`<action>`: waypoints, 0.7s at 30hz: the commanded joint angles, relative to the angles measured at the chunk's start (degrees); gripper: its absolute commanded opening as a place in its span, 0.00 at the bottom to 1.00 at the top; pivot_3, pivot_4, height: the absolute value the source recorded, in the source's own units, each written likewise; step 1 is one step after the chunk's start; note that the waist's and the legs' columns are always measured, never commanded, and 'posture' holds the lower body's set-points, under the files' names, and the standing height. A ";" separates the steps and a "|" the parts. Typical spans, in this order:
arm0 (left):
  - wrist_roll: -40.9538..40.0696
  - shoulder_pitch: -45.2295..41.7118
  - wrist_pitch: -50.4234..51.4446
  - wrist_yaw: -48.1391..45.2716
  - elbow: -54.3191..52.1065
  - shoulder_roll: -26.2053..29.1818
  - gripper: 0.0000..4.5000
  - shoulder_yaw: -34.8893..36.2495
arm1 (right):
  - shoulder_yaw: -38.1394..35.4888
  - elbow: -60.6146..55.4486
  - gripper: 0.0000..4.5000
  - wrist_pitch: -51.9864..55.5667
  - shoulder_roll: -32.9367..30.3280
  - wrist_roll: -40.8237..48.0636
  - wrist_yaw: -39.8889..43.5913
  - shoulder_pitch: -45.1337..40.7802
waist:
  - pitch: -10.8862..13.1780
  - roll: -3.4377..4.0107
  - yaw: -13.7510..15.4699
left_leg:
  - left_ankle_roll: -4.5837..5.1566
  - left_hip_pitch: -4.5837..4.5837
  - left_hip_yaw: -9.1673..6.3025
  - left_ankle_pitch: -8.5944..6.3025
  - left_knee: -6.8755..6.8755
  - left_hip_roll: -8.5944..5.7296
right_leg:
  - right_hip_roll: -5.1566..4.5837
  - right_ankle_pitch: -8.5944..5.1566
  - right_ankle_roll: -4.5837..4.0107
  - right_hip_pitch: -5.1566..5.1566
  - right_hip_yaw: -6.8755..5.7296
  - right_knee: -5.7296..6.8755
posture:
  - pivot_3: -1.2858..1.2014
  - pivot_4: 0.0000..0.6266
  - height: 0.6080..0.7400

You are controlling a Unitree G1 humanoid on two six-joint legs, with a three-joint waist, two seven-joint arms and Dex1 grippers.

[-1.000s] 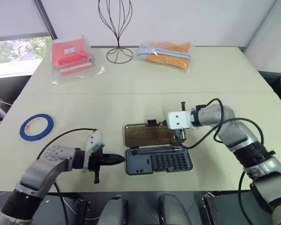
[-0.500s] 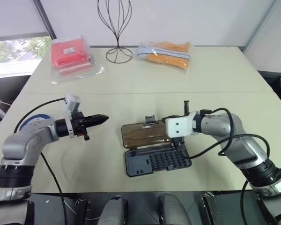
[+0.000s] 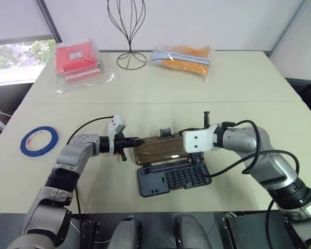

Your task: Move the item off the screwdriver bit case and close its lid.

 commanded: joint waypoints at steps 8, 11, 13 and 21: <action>1.30 0.52 -0.80 -2.07 -2.35 -1.98 0.00 -0.66 | -1.85 -2.11 0.01 1.60 -0.12 0.29 0.17 -0.26 | 0.00 0.00 0.09 | 0.01 0.00 -0.02 0.00 0.01 0.00 | 0.00 0.00 0.00 0.01 0.00 0.00 | 0.52 0.24 1.00; 1.64 -0.02 -0.75 -1.96 -1.95 -2.73 0.00 -0.48 | -2.10 -2.13 0.21 2.00 -0.22 0.27 0.11 -0.31 | 0.00 -0.01 0.15 | 0.01 -0.01 -0.02 0.00 0.02 0.00 | 0.00 0.00 0.00 0.01 0.00 0.00 | 0.52 0.24 1.00; 1.95 -0.54 -0.89 -2.24 -1.54 -3.10 0.00 -0.42 | -2.85 -2.55 0.41 3.07 -0.53 0.75 0.45 -0.34 | 0.01 -0.01 0.13 | 0.01 -0.01 -0.02 0.00 0.02 0.00 | 0.00 0.00 0.00 0.01 0.00 0.00 | 0.52 0.24 1.00; 2.53 -2.38 -1.14 -4.63 -1.00 -3.49 0.00 -0.21 | -11.50 -9.46 0.99 15.63 -4.92 9.78 8.00 1.37 | 0.02 -0.03 0.30 | 0.02 -0.04 -0.05 -0.01 0.03 -0.01 | -0.01 0.00 0.00 0.02 -0.01 -0.02 | 0.52 0.24 1.00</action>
